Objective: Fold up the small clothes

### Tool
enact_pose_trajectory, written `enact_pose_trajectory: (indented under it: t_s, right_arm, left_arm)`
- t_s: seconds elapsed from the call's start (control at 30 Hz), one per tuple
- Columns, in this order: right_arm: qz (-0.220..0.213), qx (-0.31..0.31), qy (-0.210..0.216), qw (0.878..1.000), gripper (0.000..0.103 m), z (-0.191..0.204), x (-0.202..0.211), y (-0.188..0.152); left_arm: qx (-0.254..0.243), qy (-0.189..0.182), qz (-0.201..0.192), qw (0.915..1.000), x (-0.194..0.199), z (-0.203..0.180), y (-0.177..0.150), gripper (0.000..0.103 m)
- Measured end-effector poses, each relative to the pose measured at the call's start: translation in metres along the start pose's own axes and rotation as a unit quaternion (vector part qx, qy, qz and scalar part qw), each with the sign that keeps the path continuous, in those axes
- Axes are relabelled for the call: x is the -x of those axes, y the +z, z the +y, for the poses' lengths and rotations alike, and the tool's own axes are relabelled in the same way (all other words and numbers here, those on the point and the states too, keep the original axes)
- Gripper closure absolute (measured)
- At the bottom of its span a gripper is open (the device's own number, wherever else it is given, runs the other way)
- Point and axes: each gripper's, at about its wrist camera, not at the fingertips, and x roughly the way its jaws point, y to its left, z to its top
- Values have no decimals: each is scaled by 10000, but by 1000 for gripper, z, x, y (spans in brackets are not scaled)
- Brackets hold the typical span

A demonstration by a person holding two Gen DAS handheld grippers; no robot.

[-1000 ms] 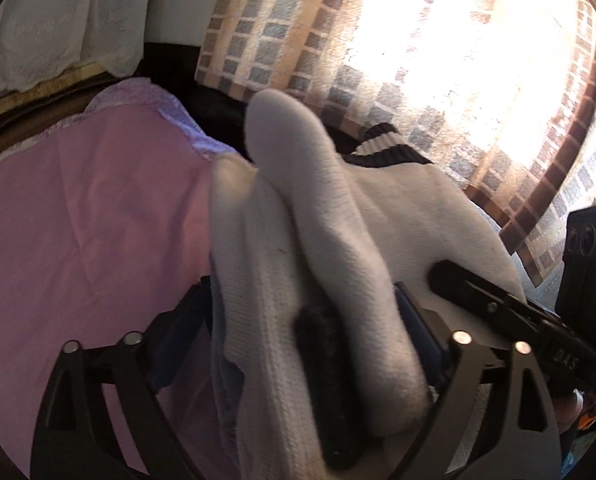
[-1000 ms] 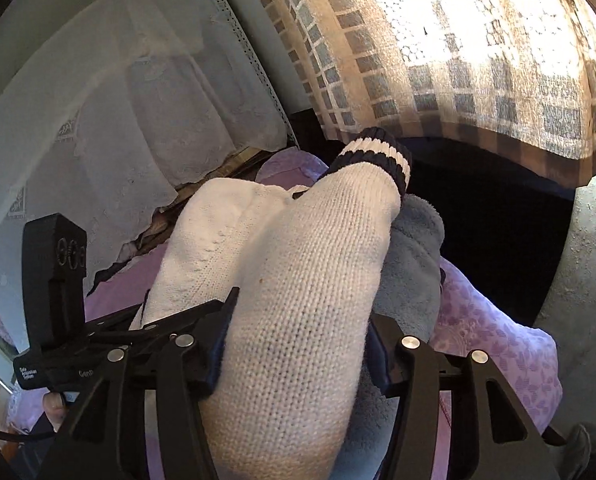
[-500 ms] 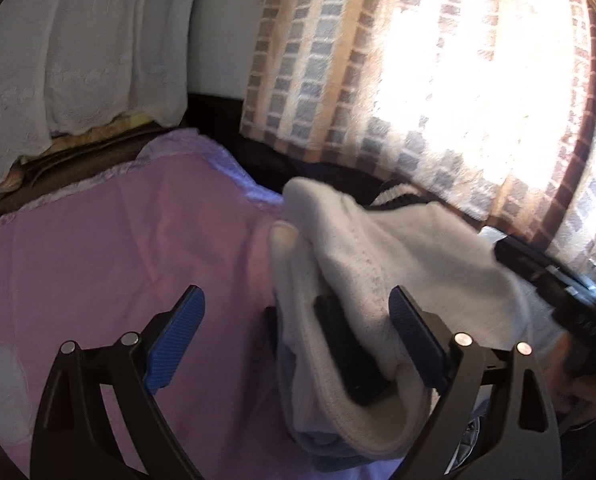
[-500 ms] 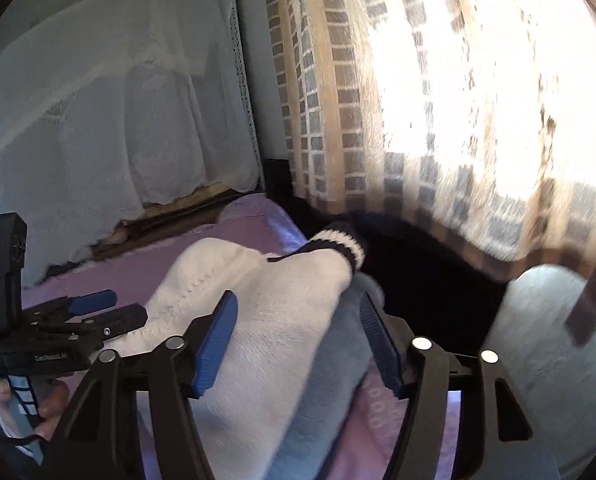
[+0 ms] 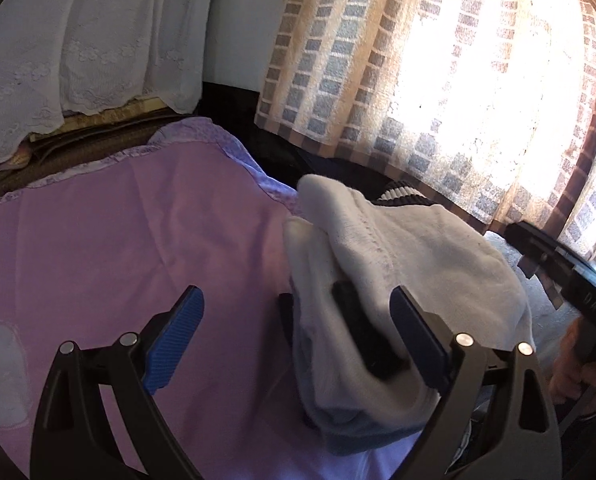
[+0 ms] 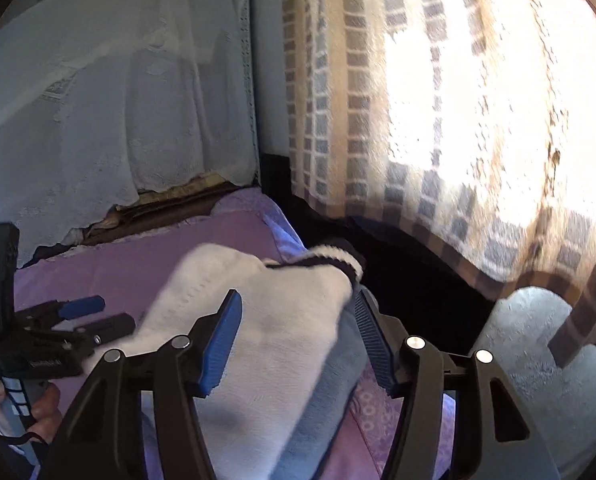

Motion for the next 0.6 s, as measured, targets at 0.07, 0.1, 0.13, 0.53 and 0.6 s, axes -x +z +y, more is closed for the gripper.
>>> enact_pose_trajectory:
  t_s: [0.07, 0.1, 0.13, 0.53, 0.6]
  right_arm:
    - [-27, 31, 33, 10000, 44, 6, 2, 3]
    - [-53, 29, 60, 10000, 44, 9, 3, 4]
    - [-92, 14, 108, 9999, 44, 13, 5, 5]
    - [-356, 184, 1991, 9792, 36, 158, 13, 8]
    - [-313, 266, 2384, 9703, 36, 198, 10, 6]
  left_arm:
    - [-9, 68, -49, 10000, 8, 5, -3, 11]
    - [-3, 122, -70, 9999, 13, 9, -5, 11]
    - [1, 176, -91, 9998, 17, 14, -7, 11]
    - [609, 1972, -384, 9777, 126, 139, -53, 11]
    - [787, 2306, -431, 9689, 154, 164, -63, 11]
